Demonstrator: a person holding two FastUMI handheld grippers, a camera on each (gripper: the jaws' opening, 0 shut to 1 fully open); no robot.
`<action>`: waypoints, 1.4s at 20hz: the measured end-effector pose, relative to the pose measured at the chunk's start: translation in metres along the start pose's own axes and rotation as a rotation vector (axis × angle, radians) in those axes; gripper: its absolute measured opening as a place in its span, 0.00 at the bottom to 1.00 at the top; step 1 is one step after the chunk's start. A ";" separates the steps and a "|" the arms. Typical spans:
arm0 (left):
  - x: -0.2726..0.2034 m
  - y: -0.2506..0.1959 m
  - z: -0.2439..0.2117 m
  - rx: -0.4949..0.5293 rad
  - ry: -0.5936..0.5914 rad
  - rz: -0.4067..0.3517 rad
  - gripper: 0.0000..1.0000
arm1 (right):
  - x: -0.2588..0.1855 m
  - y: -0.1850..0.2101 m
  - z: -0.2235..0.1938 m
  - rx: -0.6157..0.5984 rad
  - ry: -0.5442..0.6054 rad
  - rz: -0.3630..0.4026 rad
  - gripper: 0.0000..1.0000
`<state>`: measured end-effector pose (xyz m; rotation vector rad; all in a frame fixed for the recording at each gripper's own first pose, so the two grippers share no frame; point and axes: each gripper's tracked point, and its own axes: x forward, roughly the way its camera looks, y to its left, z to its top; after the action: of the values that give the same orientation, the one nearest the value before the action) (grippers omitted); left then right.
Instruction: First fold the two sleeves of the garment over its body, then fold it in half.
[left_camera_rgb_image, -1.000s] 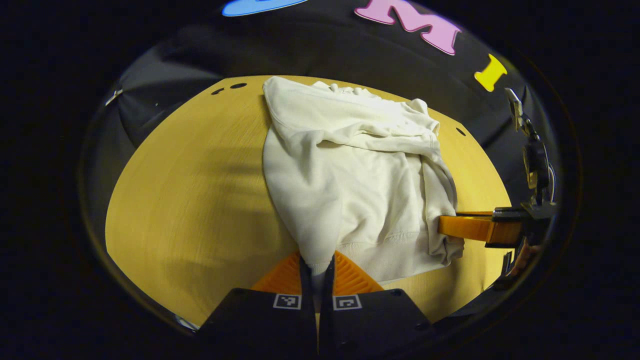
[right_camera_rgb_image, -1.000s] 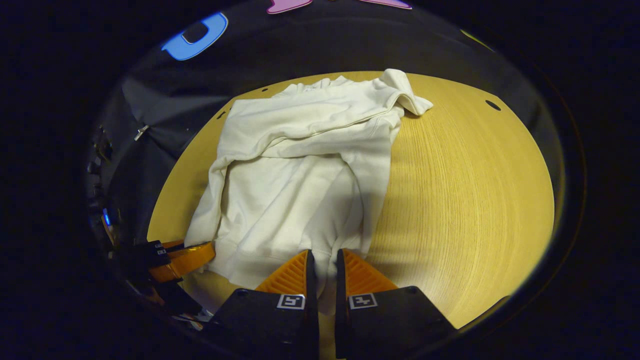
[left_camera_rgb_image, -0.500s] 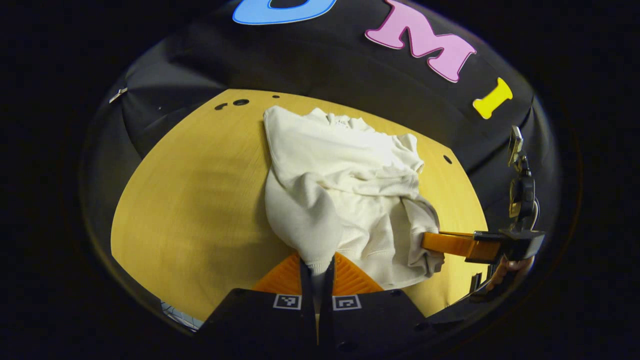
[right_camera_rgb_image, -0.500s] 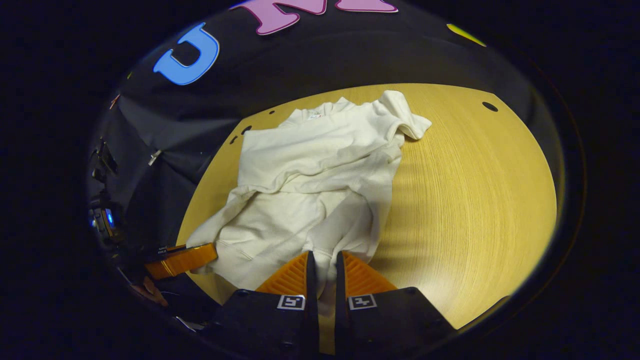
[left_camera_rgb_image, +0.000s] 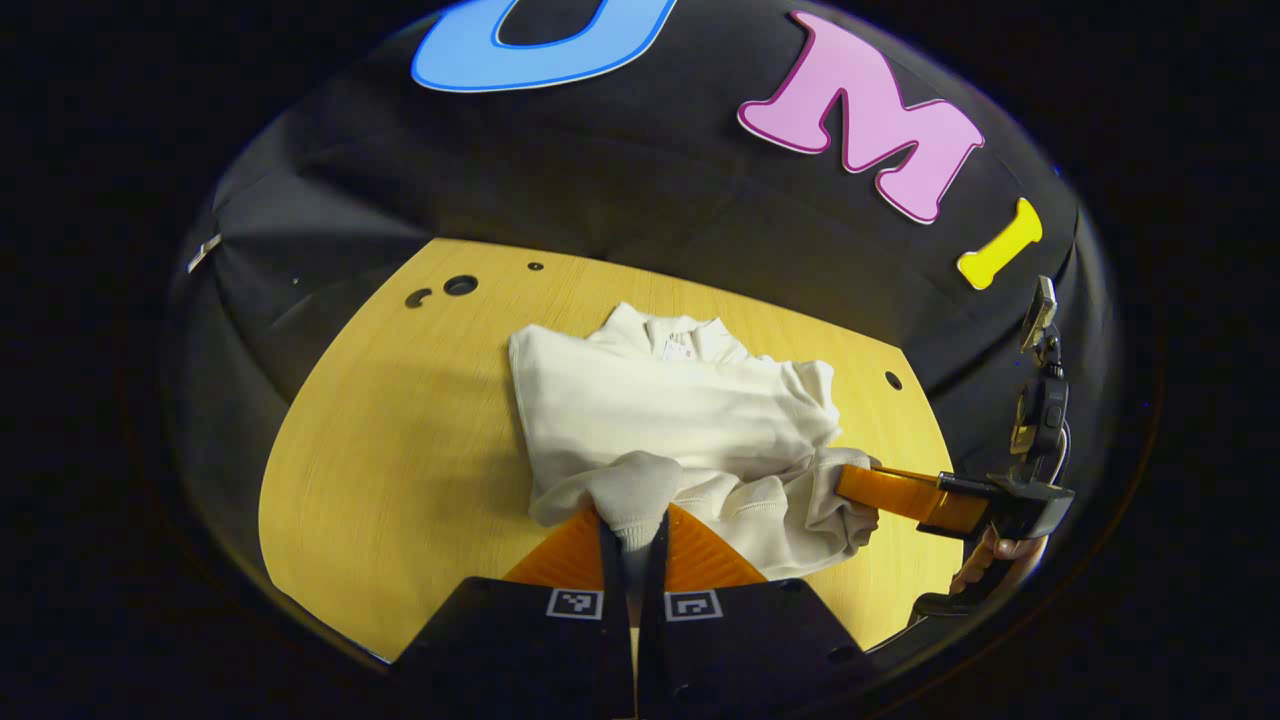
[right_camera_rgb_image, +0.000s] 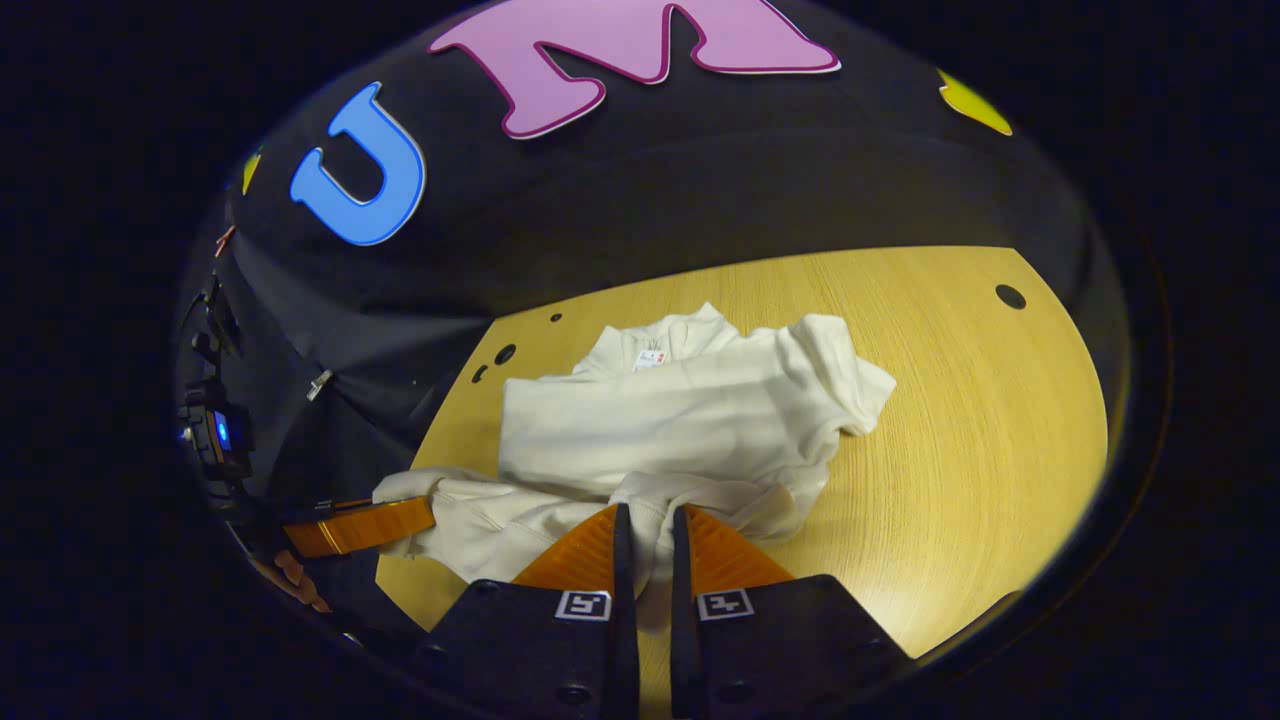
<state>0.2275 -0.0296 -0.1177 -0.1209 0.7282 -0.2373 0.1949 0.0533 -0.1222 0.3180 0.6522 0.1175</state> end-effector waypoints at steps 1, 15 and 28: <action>0.006 0.000 0.011 0.014 0.002 -0.006 0.08 | 0.006 0.000 0.013 -0.001 -0.011 -0.004 0.16; 0.168 0.041 0.115 0.107 -0.113 0.045 0.54 | 0.136 -0.059 0.109 0.086 -0.163 -0.172 0.28; 0.047 0.005 0.170 0.196 -0.423 0.040 1.00 | 0.042 -0.016 0.123 -0.145 -0.323 -0.180 0.99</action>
<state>0.3767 -0.0324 -0.0227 0.0307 0.2839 -0.2339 0.3036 0.0159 -0.0597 0.1328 0.3476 -0.0588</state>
